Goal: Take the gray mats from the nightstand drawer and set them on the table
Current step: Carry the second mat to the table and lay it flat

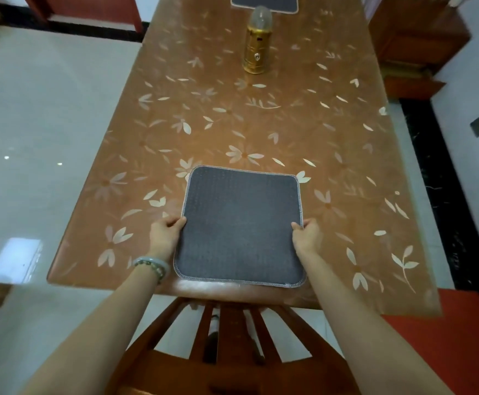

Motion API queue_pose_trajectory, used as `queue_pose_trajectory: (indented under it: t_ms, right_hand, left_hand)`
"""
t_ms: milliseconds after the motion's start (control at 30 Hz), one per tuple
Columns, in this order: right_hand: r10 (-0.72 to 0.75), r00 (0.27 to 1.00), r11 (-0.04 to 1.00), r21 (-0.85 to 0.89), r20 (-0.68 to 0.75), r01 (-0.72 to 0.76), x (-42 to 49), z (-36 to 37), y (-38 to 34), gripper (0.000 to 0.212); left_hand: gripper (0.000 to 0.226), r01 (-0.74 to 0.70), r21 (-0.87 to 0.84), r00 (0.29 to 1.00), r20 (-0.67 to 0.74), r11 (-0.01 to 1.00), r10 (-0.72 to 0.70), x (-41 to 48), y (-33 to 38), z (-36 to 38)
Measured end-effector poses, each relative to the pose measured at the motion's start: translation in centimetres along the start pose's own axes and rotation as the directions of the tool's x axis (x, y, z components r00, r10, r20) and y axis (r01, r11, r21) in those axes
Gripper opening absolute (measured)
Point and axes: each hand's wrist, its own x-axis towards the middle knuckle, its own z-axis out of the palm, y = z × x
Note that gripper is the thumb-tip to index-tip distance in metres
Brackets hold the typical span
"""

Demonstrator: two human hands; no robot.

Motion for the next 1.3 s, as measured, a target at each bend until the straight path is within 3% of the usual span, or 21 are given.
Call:
queue_pose_trajectory:
  t_ms: [100,233,567,733,800,933,1033,1100,1167,1300]
  right_hand:
    - [0.001,1.0,0.999,-0.05,-0.007,-0.002,0.5,0.3,0.6,0.02]
    - [-0.002,1.0,0.995,-0.096,0.006,0.003,0.4,0.2,1.6,0.022]
    - [-0.098,0.995,0.992,-0.081,-0.027,0.095,-0.9,0.5,2.9,0.022]
    - [-0.125,0.99,0.98,-0.166,-0.06,0.114,-1.4,0.6,2.2,0.036]
    - [-0.18,0.981,0.953,-0.26,-0.067,0.157,-0.9,0.6,0.9,0.049]
    - [-0.409,0.907,0.852,-0.314,0.099,0.419,1.9,1.4,-4.8,0.056]
    - [-0.57,0.756,0.617,-0.439,0.322,0.653,3.3,4.2,-7.6,0.055]
    - [-0.572,0.693,0.49,-0.494,0.439,0.718,3.8,6.4,-8.1,0.055]
    - [-0.546,0.676,0.433,-0.525,0.494,0.733,4.5,8.0,-7.6,0.055]
    - [-0.591,0.661,0.356,-0.586,0.463,0.728,5.2,9.1,-5.8,0.056]
  left_hand:
    - [0.012,-0.066,0.172,0.998,0.005,0.983,0.066,-0.2,-0.1,-0.1]
    - [0.016,-0.119,0.273,0.993,0.026,0.955,0.116,-0.7,-0.2,-0.7]
    - [0.019,-0.135,0.288,0.989,-0.014,0.948,0.145,-1.8,-1.3,-0.7]
    - [0.045,-0.221,0.453,0.968,-0.004,0.864,0.25,-1.7,-1.4,-0.1]
    - [0.054,-0.345,0.536,0.929,0.078,0.771,0.362,-1.2,-0.9,0.2]
    - [0.061,-0.659,0.627,0.736,0.424,0.415,0.527,1.8,2.5,1.5]
    - [0.066,-0.749,0.635,0.631,0.597,0.189,0.495,4.5,5.3,4.3]
    - [0.066,-0.745,0.663,0.621,0.652,0.07,0.436,5.8,5.9,6.5]
    - [0.069,-0.724,0.69,0.634,0.67,-0.009,0.387,6.8,5.4,8.2]
    - [0.074,-0.703,0.711,0.652,0.658,-0.024,0.376,7.6,4.2,9.2]
